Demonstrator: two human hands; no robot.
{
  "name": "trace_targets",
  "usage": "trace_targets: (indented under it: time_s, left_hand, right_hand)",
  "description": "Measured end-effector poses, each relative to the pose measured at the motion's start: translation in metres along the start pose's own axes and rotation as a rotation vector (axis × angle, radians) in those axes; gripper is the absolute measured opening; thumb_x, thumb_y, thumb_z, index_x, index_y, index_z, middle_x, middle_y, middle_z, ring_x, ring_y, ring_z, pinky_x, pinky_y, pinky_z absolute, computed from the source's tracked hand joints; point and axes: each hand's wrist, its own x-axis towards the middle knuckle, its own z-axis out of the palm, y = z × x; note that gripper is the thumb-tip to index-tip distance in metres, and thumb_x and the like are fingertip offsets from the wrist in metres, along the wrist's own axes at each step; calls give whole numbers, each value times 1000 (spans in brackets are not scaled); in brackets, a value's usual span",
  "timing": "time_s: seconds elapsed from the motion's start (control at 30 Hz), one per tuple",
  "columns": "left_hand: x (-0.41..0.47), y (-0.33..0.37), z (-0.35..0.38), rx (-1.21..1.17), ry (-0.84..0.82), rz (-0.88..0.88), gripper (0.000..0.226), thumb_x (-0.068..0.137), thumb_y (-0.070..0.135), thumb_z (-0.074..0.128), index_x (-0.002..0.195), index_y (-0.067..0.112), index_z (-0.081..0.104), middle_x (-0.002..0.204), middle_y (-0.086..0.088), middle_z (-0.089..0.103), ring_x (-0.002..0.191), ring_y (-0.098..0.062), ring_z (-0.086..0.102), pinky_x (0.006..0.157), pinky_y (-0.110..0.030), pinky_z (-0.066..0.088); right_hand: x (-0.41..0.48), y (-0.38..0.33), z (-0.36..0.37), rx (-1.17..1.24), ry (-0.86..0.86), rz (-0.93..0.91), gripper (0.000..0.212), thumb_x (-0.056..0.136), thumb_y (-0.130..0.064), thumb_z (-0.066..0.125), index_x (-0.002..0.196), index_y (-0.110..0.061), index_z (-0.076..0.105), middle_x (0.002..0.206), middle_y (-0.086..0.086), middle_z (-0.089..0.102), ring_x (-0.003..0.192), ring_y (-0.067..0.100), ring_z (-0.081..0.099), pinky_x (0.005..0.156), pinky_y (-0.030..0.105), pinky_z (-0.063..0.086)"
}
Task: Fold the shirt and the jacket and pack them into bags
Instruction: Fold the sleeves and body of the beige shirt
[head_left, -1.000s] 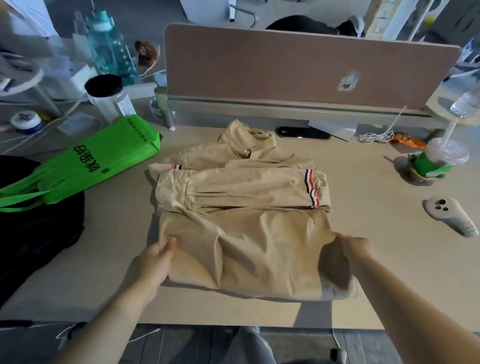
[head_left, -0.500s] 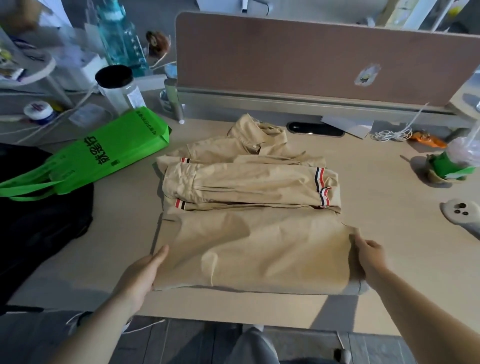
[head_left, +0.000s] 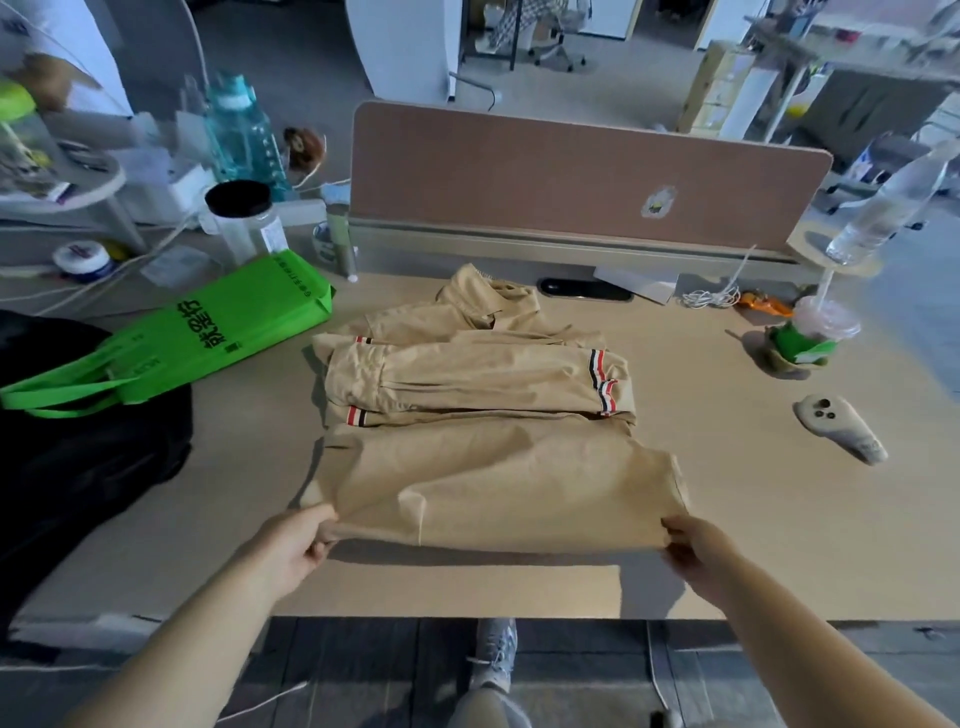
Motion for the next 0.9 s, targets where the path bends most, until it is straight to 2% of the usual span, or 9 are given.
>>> trace_targets:
  time_s: [0.1, 0.27, 0.47, 0.53, 0.6, 0.7, 0.77, 0.83, 0.9]
  left_hand:
    - [-2, 26, 6, 15, 83, 102, 6, 84, -1, 53, 87, 3, 56, 80, -11, 53, 53, -14, 36, 27, -12, 21]
    - [4, 105, 28, 1, 210, 418, 32, 83, -4, 54, 107, 17, 49, 77, -5, 50, 53, -13, 38, 37, -21, 27]
    - [44, 244, 85, -154, 211, 473, 34, 93, -3, 39, 73, 23, 45, 75, -4, 47, 59, -15, 43, 29, -6, 27]
    - [68, 276, 108, -210, 245, 508, 32, 94, -2, 37, 78, 24, 46, 77, -2, 47, 61, -14, 47, 37, -12, 39]
    - [88, 294, 132, -211, 294, 595, 24, 92, 0, 44, 95, 22, 54, 78, 0, 55, 65, -12, 49, 61, -22, 49]
    - [115, 295, 164, 125, 386, 740, 27, 88, 17, 55, 114, 21, 61, 75, 10, 63, 80, -18, 55, 77, -31, 46]
    - [136, 279, 177, 445, 328, 813, 38, 87, 32, 56, 122, 20, 60, 103, 1, 65, 100, -25, 59, 90, -35, 45]
    - [161, 251, 180, 867, 216, 834, 41, 93, 40, 51, 128, 20, 58, 137, -8, 52, 128, -27, 47, 108, -40, 35]
    - [181, 223, 170, 1269, 154, 817, 54, 95, 52, 34, 139, 23, 47, 155, -5, 30, 144, -24, 24, 117, -43, 17]
  right_hand:
    - [-9, -26, 9, 163, -47, -46, 22, 93, 1, 38, 74, -7, 46, 44, 2, 44, 28, 5, 44, 32, 11, 38]
    - [1, -112, 47, 369, -112, -134, 25, 91, -1, 37, 71, -7, 50, 54, 4, 52, 45, 6, 53, 35, 7, 38]
    - [47, -233, 129, 590, -246, -138, 33, 97, -3, 27, 66, -7, 37, 29, 4, 43, 55, 12, 45, 39, 12, 40]
    - [79, -261, 154, 595, -238, -126, 28, 98, -5, 30, 73, -2, 43, 48, 12, 54, 64, 16, 46, 39, 14, 43]
    - [118, -273, 177, 530, -168, -156, 16, 96, -8, 37, 86, -2, 47, 73, 12, 51, 67, 18, 49, 47, 19, 47]
    - [164, -258, 205, 129, -13, -246, 25, 89, -32, 52, 103, -12, 48, 74, 2, 47, 62, 13, 48, 61, 24, 45]
    - [181, -235, 217, -368, 75, -400, 54, 85, -49, 52, 129, -19, 42, 107, 3, 54, 95, 22, 57, 88, 38, 48]
    - [186, -210, 229, -885, 75, -572, 63, 87, -58, 41, 141, -26, 32, 141, 9, 40, 131, 31, 37, 111, 47, 26]
    - [189, -189, 234, -1255, -3, -683, 62, 93, -59, 28, 147, -29, 23, 155, 8, 21, 145, 28, 11, 117, 47, 6]
